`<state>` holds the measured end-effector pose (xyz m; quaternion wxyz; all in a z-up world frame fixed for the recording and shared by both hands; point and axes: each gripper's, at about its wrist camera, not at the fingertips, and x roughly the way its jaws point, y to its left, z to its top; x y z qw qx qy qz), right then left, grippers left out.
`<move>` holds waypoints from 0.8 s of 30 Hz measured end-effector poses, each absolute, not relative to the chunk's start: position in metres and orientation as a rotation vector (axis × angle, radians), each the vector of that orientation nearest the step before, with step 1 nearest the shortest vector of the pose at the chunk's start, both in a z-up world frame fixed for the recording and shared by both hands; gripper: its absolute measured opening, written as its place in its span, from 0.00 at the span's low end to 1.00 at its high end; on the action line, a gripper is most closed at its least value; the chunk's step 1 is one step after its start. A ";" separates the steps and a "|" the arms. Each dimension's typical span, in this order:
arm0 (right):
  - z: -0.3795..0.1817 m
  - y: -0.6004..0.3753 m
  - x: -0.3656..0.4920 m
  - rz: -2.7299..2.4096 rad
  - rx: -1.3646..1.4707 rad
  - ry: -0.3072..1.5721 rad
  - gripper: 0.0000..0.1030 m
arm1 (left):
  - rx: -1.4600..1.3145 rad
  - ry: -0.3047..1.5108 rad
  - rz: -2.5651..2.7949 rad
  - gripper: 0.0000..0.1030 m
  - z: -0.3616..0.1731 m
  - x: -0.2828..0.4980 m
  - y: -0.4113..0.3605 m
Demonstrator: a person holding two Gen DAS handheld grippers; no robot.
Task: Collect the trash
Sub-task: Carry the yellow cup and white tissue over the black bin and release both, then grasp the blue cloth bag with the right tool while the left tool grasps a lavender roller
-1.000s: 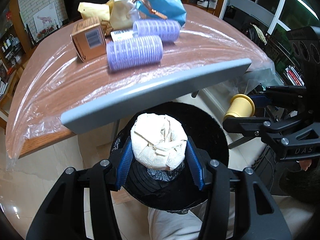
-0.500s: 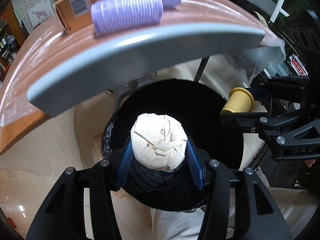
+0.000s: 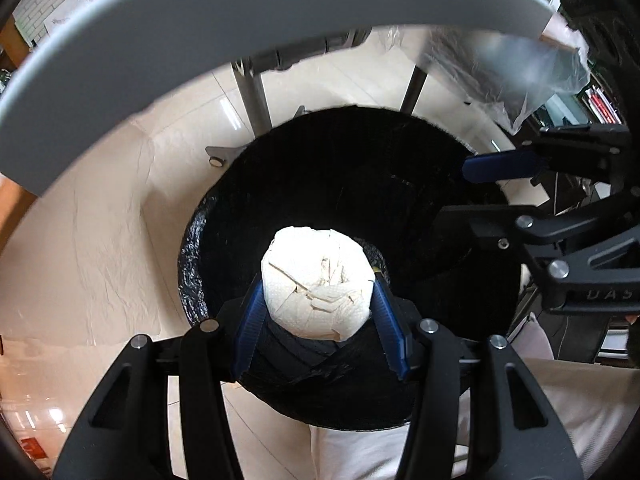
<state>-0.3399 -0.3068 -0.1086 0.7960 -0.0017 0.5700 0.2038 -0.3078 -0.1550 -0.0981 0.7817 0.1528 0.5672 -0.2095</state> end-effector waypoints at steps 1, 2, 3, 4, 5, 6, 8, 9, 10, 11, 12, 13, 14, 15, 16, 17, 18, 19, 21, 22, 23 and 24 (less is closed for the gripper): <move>-0.111 -0.307 -0.339 0.433 -0.007 1.231 0.47 | 0.337 1.230 -0.448 0.51 -0.102 -0.308 -0.155; -0.112 -0.308 -0.339 0.430 -0.007 1.236 0.47 | 0.338 1.234 -0.445 0.51 -0.104 -0.308 -0.155; -0.114 -0.309 -0.340 0.430 -0.005 1.238 0.47 | 0.335 1.239 -0.444 0.51 -0.106 -0.307 -0.154; -0.115 -0.309 -0.340 0.429 -0.003 1.240 0.47 | 0.335 1.242 -0.445 0.51 -0.108 -0.306 -0.154; -0.116 -0.309 -0.341 0.429 -0.003 1.242 0.47 | 0.337 1.246 -0.446 0.51 -0.110 -0.306 -0.154; -0.115 -0.308 -0.341 0.429 -0.005 1.244 0.47 | 0.339 1.250 -0.449 0.51 -0.112 -0.306 -0.155; -0.117 -0.309 -0.341 0.426 -0.009 1.250 0.47 | 0.347 1.261 -0.448 0.51 -0.119 -0.305 -0.157; -0.117 -0.310 -0.341 0.424 -0.008 1.252 0.47 | 0.348 1.269 -0.447 0.52 -0.121 -0.305 -0.157; -0.117 -0.310 -0.342 0.422 -0.006 1.252 0.47 | 0.346 1.278 -0.448 0.52 -0.124 -0.304 -0.158; -0.118 -0.311 -0.342 0.421 -0.003 1.255 0.47 | 0.346 1.285 -0.446 0.52 -0.127 -0.304 -0.161; -0.119 -0.311 -0.342 0.421 -0.002 1.256 0.47 | 0.348 1.289 -0.444 0.54 -0.128 -0.304 -0.162; -0.119 -0.312 -0.342 0.420 -0.003 1.258 0.47 | 0.349 1.291 -0.443 0.56 -0.130 -0.302 -0.164; -0.120 -0.312 -0.342 0.420 -0.004 1.260 0.47 | 0.350 1.295 -0.442 0.58 -0.132 -0.301 -0.165; -0.121 -0.313 -0.343 0.420 -0.004 1.262 0.47 | 0.348 1.299 -0.442 0.62 -0.133 -0.301 -0.165; -0.122 -0.313 -0.344 0.419 -0.002 1.264 0.48 | 0.343 1.304 -0.443 0.67 -0.134 -0.300 -0.164; -0.122 -0.314 -0.344 0.417 0.002 1.266 0.48 | 0.336 1.309 -0.444 0.70 -0.135 -0.299 -0.165; -0.122 -0.314 -0.344 0.416 0.006 1.268 0.48 | 0.333 1.310 -0.444 0.71 -0.135 -0.299 -0.164; -0.122 -0.316 -0.345 0.412 0.013 1.269 0.50 | 0.332 1.310 -0.444 0.72 -0.135 -0.298 -0.164; -0.120 -0.319 -0.345 0.405 0.030 1.271 0.52 | 0.338 1.308 -0.442 0.74 -0.135 -0.299 -0.165; -0.118 -0.321 -0.346 0.403 0.038 1.268 0.52 | 0.342 1.305 -0.440 0.74 -0.134 -0.299 -0.165; -0.115 -0.323 -0.347 0.402 0.041 1.262 0.52 | 0.344 1.302 -0.437 0.74 -0.132 -0.300 -0.163; -0.113 -0.324 -0.348 0.401 0.041 1.256 0.53 | 0.340 1.297 -0.437 0.74 -0.129 -0.301 -0.161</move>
